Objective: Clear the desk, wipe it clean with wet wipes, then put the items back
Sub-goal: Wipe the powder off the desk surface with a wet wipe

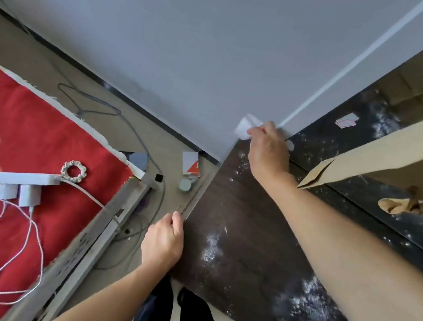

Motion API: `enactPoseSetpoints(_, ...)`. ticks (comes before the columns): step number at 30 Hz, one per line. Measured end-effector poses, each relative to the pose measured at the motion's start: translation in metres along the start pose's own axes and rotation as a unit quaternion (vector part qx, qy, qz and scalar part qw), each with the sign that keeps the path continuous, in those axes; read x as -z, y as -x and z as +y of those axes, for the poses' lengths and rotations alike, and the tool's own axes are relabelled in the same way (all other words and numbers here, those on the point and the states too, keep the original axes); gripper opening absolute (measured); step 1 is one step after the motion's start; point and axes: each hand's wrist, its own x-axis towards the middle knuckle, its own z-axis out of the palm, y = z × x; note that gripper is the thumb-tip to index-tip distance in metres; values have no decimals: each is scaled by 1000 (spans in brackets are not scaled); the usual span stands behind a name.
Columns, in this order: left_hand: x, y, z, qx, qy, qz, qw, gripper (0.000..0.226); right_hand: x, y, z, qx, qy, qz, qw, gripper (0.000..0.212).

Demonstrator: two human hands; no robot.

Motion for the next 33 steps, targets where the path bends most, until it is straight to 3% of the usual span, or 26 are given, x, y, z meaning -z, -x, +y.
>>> enactPoseSetpoints(2, 0, 0, 0, 0, 4, 10, 1000, 41, -18, -4, -2, -6, 7, -17, 1000, 27)
enactPoseSetpoints(5, -1, -1, 1, 2, 3, 18, 1000, 39, -34, 23, -10, -82, -100, 31, 991, 31)
enactPoseSetpoints(10, -1, 0, 2, 1, 3, 13, 1000, 37, -29, 73, -4, 78, -122, -28, 989, 33)
enactPoseSetpoints(12, -2, -1, 2, 0, 0, 20, 1000, 37, -30, 38, 4, 14, -105, 5, 994, 26)
enactPoseSetpoints(15, -3, -1, 1, -5, -3, 33, 999, 38, -35, 11, 0, -45, -76, 40, 995, 51)
enactPoseSetpoints(17, -5, -2, -1, -7, -7, 36, 999, 39, -38, 34, -7, -10, -92, 22, 995, 53)
enactPoseSetpoints(21, -4, -1, -1, -6, -6, 28, 1000, 41, -31, 97, -2, 170, -119, -73, 976, 39)
enactPoseSetpoints(22, -5, -1, -1, -6, -3, 26, 1000, 40, -29, 91, 3, 174, -124, -77, 974, 35)
enactPoseSetpoints(26, -4, 0, 0, -6, 3, 29, 1000, 37, -31, 39, 4, -20, -122, 6, 992, 30)
enactPoseSetpoints(33, -4, 0, -1, -10, 6, 17, 1000, 36, -26, 159, 1, 216, -162, -77, 960, 34)
